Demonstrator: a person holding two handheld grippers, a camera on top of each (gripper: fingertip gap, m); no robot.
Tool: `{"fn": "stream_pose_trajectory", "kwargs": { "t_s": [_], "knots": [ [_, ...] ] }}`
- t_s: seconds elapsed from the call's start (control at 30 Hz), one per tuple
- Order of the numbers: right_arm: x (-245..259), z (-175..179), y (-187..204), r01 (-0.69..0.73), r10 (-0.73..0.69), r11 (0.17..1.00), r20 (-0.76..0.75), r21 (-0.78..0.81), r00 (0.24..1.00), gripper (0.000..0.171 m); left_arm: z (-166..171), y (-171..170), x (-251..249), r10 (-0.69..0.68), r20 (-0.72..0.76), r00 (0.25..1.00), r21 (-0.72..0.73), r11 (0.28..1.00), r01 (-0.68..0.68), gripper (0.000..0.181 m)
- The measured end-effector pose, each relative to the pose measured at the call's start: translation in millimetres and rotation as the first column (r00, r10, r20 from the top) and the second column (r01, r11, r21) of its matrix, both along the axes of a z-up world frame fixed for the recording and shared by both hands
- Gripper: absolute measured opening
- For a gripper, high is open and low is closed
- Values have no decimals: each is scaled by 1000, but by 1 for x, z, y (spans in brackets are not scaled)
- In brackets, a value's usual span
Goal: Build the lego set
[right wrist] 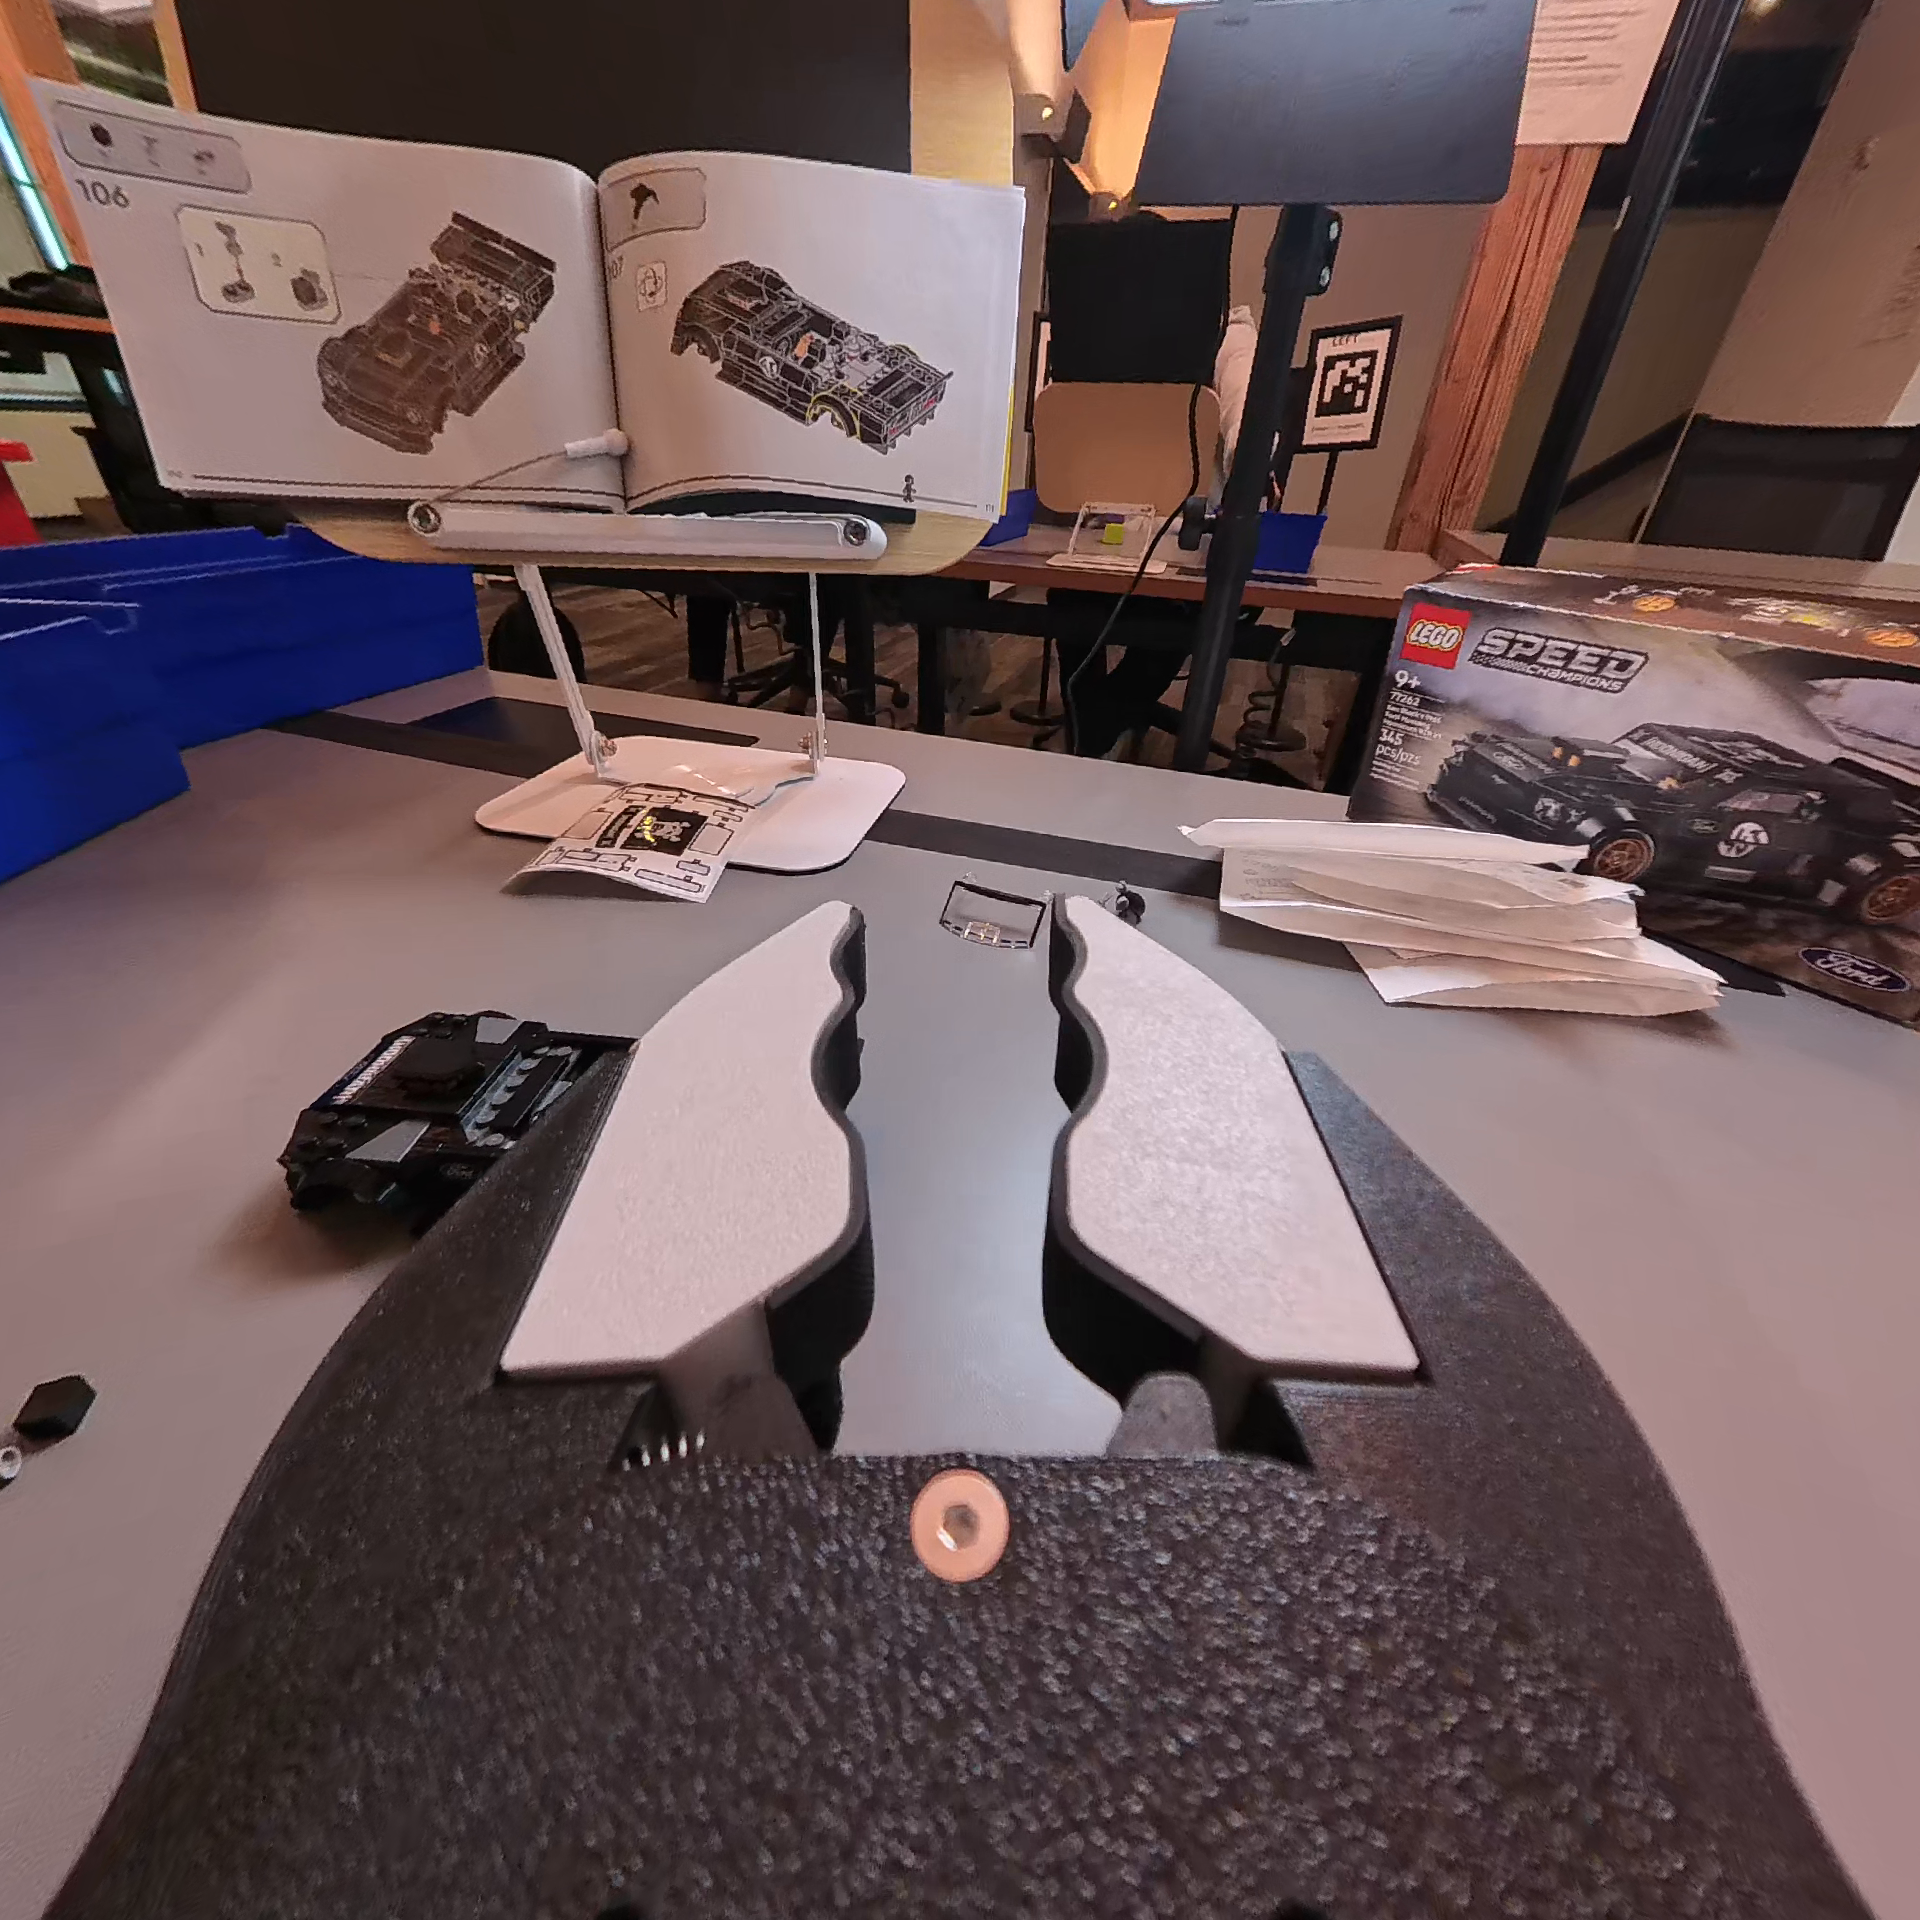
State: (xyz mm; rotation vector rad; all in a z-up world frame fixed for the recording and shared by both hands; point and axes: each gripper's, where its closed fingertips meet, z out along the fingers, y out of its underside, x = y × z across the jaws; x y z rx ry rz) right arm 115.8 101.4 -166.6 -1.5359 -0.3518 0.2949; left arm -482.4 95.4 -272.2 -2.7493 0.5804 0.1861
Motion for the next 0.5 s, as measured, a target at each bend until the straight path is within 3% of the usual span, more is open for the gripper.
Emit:
{"fn": "stream_pose_trajectory", "kwargs": {
  "t_s": [0.17, 0.37, 0.5],
  "knots": [
    [-1, 0, -1, -8, 8, 1000, 0, 1, 1000, 34, 12, 2, 2, 1, 2, 1000, 73, 997, -1, 24],
    [-1, 0, -1, -13, 13, 1000, -4, -3, 1000, 34, 43, 8, 7, -11, 32, 999, 251, 968, 3, 2],
    [-3, -1, -1, -19, 19, 1000, -3, -6, 1000, 34, 59, 7, 16, -28, 85, 996, 326, 945, -2, 2]
  ]
}}
